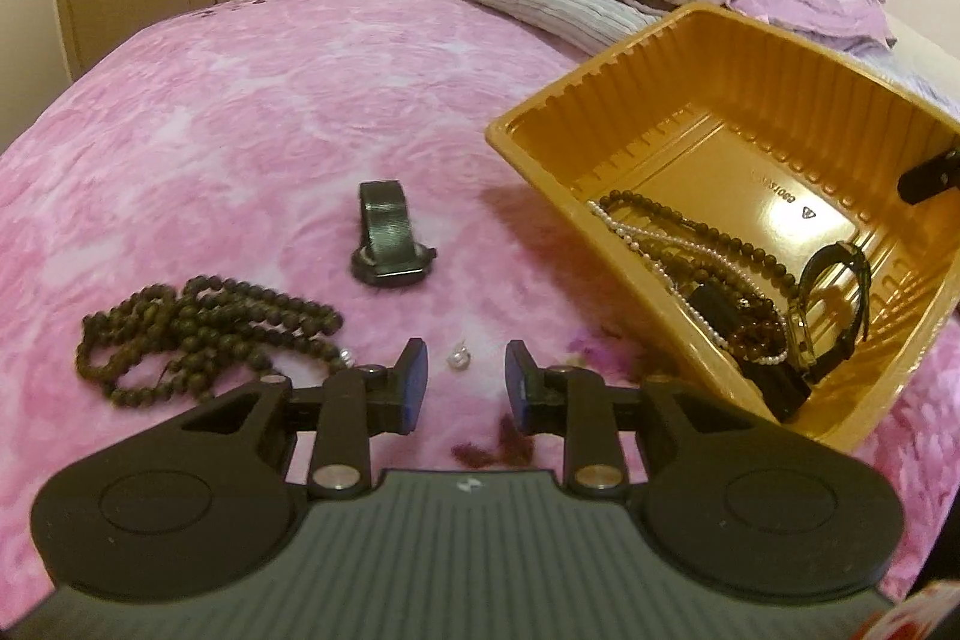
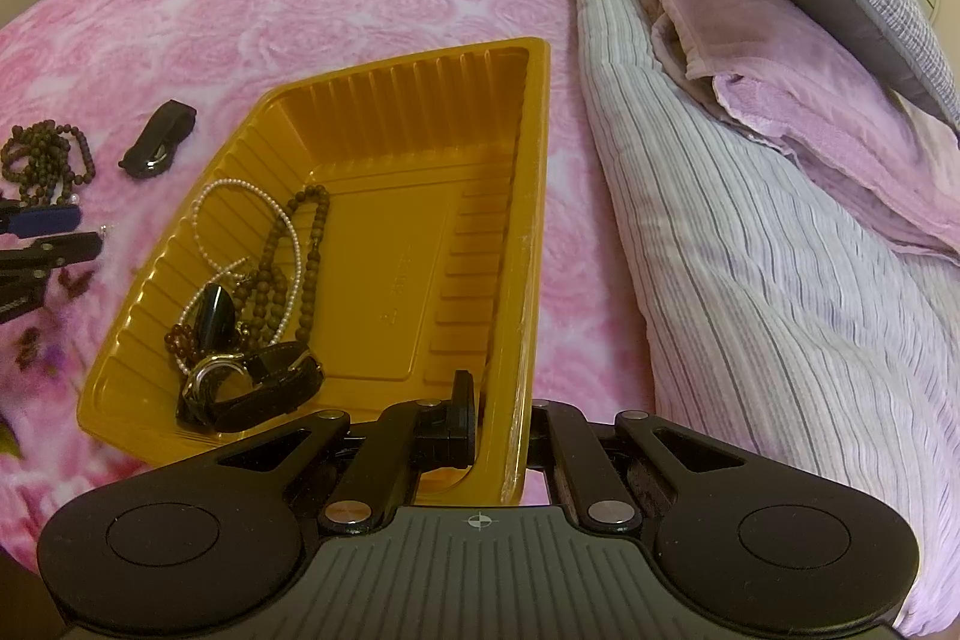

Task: Organize jewelry
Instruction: 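Move the left gripper back and grasp the small pearl earring, then place the pearl earring in the tray and open the left gripper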

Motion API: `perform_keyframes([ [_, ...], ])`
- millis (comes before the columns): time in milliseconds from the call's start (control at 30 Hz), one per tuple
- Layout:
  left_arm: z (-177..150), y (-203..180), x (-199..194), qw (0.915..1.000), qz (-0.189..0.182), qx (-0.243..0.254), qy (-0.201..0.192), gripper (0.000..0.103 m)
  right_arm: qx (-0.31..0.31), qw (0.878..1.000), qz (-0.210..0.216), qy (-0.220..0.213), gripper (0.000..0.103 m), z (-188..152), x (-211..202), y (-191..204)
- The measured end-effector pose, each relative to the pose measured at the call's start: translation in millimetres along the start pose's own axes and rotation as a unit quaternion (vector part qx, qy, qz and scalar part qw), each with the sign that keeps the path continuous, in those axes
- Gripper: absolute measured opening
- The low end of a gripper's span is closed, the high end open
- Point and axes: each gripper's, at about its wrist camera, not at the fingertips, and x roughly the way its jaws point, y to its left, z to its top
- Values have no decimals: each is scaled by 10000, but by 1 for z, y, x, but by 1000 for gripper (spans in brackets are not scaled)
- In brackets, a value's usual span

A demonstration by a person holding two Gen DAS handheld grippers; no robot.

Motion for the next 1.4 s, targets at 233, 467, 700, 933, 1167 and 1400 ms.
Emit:
perform_keyframes([
  [233, 2, -5, 15, 9998, 119, 154, 95, 17, 0, 10000, -2, 8, 4, 0, 0, 0],
  [467, 2, -5, 14, 9997, 175, 177, 66, 7, -1, 10000, 0, 6, 4, 0, 0, 0],
  [700, 12, -7, -6, 9998, 9, 75, -179, 7, -3, 10000, -2, 5, 4, 0, 0, 0],
  [933, 33, -23, -26, 9977, -432, 22, -528, 7, -3, 10000, -3, 8, 4, 1, 1, 0],
  [1167, 39, -54, -22, 9950, -801, 270, -525, 7, 2, 10000, 2, 7, 4, 0, 0, 0],
  [1400, 37, -70, -16, 9934, -957, 424, -463, 7, 10, 10000, 9, 9, 4, -1, 2, -1],
])
